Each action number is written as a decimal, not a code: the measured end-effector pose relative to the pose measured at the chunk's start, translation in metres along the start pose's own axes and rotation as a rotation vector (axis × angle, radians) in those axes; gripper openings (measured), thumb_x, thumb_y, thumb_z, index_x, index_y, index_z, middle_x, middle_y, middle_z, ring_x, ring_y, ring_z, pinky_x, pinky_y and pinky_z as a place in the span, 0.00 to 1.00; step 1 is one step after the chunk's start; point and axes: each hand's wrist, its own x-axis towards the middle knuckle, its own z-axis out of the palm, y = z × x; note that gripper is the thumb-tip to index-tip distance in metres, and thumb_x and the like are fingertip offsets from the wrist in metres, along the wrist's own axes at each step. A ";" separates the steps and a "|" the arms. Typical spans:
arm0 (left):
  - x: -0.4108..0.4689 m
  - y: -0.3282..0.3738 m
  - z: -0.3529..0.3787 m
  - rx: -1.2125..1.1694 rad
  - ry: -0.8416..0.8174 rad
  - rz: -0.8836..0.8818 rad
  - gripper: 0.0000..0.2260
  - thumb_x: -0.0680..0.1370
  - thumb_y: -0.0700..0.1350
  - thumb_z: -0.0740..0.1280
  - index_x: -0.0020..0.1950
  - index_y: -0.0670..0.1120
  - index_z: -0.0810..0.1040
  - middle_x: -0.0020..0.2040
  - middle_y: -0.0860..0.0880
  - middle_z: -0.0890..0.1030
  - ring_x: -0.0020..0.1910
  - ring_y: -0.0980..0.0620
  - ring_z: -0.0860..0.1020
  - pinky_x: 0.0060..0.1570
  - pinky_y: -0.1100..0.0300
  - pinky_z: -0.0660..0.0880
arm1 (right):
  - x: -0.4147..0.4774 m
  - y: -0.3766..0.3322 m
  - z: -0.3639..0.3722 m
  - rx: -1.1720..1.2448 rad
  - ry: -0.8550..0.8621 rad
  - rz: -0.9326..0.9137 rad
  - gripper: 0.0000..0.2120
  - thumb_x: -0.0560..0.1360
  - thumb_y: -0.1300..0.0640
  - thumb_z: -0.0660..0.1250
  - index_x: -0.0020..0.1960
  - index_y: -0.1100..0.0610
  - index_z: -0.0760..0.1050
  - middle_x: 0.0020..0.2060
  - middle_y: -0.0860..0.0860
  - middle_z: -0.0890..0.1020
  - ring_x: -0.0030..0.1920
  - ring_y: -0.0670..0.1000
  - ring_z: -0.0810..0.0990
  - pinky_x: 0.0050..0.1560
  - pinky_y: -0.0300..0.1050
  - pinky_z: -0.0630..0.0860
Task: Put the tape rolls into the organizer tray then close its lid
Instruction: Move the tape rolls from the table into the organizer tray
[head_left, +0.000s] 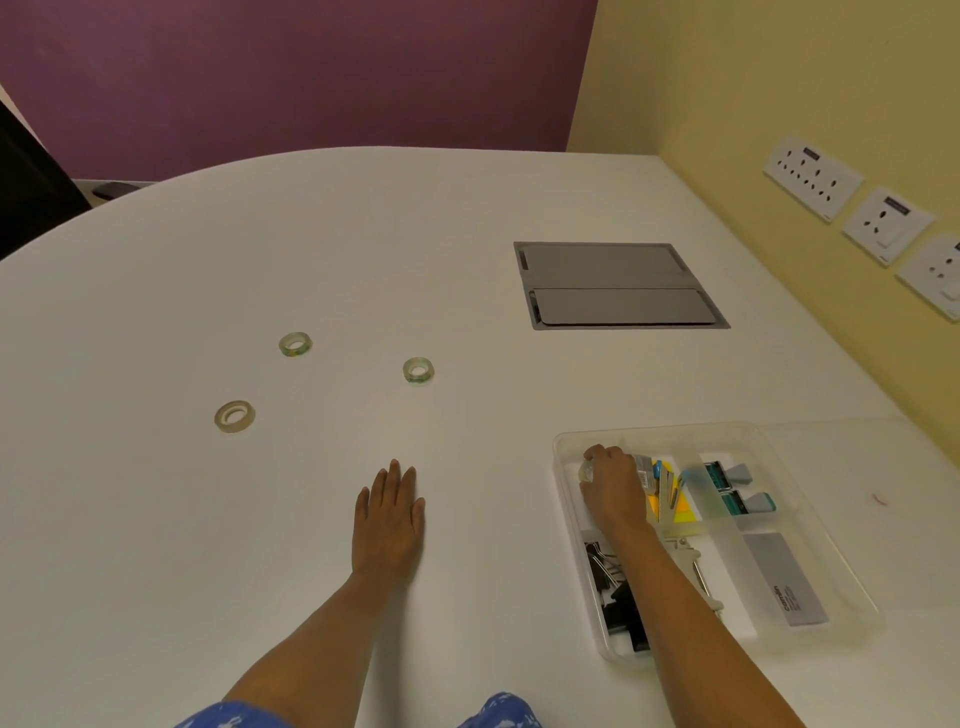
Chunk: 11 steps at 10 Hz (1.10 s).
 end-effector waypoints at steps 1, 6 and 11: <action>0.000 0.000 0.001 -0.001 0.002 0.001 0.23 0.84 0.49 0.46 0.79 0.49 0.49 0.80 0.49 0.48 0.79 0.51 0.48 0.78 0.52 0.47 | -0.001 0.001 -0.002 0.001 0.009 -0.014 0.21 0.75 0.69 0.62 0.68 0.59 0.69 0.64 0.57 0.72 0.65 0.55 0.70 0.59 0.45 0.73; 0.021 -0.007 -0.001 -0.028 0.025 -0.013 0.23 0.84 0.50 0.46 0.79 0.50 0.49 0.80 0.50 0.47 0.79 0.51 0.46 0.78 0.53 0.44 | 0.026 -0.081 -0.029 0.262 0.196 -0.210 0.14 0.77 0.61 0.66 0.63 0.57 0.74 0.61 0.55 0.77 0.64 0.54 0.71 0.55 0.45 0.75; 0.089 -0.026 0.002 -0.072 0.097 -0.020 0.24 0.83 0.53 0.49 0.78 0.52 0.50 0.80 0.53 0.50 0.79 0.53 0.47 0.77 0.54 0.41 | 0.105 -0.194 0.028 0.141 -0.071 -0.383 0.21 0.79 0.57 0.64 0.70 0.58 0.67 0.67 0.56 0.71 0.67 0.55 0.69 0.61 0.48 0.74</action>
